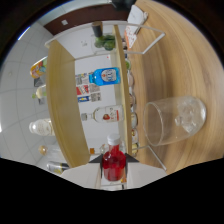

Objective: Make me a cup of Vodka Sunrise.

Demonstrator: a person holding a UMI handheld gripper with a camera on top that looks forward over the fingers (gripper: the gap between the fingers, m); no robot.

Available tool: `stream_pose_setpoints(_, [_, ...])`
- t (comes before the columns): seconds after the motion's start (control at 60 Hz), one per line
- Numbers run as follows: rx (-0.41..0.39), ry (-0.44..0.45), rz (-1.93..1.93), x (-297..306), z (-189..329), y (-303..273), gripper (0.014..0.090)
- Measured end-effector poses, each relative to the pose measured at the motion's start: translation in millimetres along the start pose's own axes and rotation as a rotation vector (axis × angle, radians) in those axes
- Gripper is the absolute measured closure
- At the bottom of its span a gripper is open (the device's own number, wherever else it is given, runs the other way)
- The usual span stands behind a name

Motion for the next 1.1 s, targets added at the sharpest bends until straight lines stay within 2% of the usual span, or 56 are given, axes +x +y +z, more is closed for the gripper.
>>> stream_pose_setpoints(0.2, [0.035, -0.137, 0.424, -14, -5, -13, 0.071])
stream_pose_setpoints(0.333, [0.039, -0.161, 0.508, -13, -8, -15, 0.0709])
stream_pose_setpoints(0.533, [0.037, -0.133, 0.437, -15, -10, -14, 0.0711])
stream_pose_setpoints(0.65, [0.011, -0.073, 0.177, -26, -11, 0, 0.0709])
stream_pose_setpoints(0.75, [0.015, -0.002, -0.216, -43, -14, 18, 0.0708])
stream_pose_setpoints(0.917, [0.029, 0.038, -0.917, -69, -14, 62, 0.0707])
stream_pose_setpoints(0.983, [0.011, 0.067, -1.143, -55, -8, 82, 0.0708])
stream_pose_setpoints(1.1, [-0.024, 0.188, -1.477, 4, 11, 103, 0.0708])
